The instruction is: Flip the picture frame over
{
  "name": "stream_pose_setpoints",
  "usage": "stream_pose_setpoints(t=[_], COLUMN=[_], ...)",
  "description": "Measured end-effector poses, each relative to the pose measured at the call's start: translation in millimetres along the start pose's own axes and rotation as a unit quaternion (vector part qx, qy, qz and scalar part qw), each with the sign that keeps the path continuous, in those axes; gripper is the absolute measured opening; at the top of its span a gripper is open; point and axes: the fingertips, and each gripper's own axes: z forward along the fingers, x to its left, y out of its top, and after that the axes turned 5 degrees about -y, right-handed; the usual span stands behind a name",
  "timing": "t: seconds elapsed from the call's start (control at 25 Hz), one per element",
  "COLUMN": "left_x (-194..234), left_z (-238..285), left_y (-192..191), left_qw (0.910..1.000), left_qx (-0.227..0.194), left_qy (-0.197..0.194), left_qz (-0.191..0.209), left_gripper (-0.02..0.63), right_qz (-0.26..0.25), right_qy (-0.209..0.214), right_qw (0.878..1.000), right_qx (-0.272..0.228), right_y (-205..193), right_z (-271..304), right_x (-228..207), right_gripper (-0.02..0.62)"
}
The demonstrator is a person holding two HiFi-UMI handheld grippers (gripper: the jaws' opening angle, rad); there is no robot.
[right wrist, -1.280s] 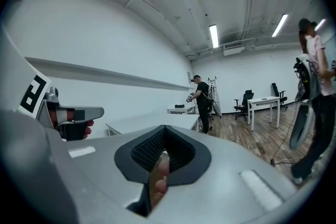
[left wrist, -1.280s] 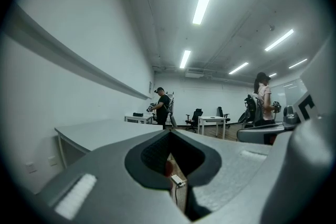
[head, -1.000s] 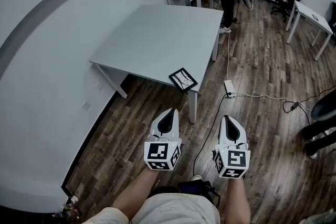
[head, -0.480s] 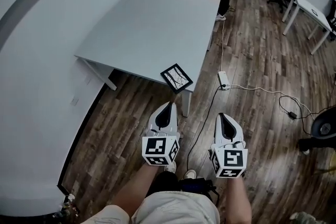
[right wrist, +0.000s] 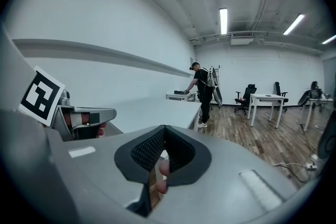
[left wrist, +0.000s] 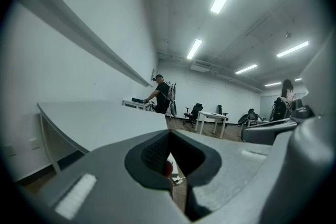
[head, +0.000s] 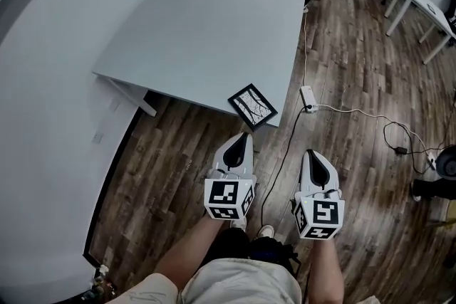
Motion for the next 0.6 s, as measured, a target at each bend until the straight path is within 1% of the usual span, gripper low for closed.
stream_pose_setpoints(t=[0.2,0.28,0.36,0.44,0.52,0.6], left_x=[13.1,16.9,21.5,26.6,32.0,38.5], left_z=[12.7,19.2,26.6,34.1,40.7,46.9], left_y=[-18.3,-27.2,-39.4,-52.8,-65.1,-77.1], left_qw=[0.9997,0.9994,0.9984,0.9962,0.9931,0.9882], left_qx=[0.016,0.025,0.036,0.043,0.043,0.039], left_qy=[-0.015,-0.018,-0.018,-0.017,-0.011,-0.002], left_qz=[-0.007,-0.017,-0.04,-0.073,-0.108,-0.148], left_gripper=[0.002,0.002,0.002,0.002,0.017,0.032], right_qz=[0.005,0.008,0.011,0.012,0.013,0.013], right_qy=[-0.004,-0.001,0.004,0.012,0.022,0.03], right_qw=[1.0,1.0,1.0,1.0,0.999,0.999], right_qx=[0.009,0.012,0.015,0.018,0.022,0.026], right_y=[-13.5,-18.2,-22.0,-26.6,-32.1,-37.7], right_z=[16.3,24.2,32.4,40.8,48.5,54.9], right_x=[10.6,11.5,10.6,7.7,3.1,-2.6], right_gripper=[0.026,0.026,0.026,0.026,0.026,0.026])
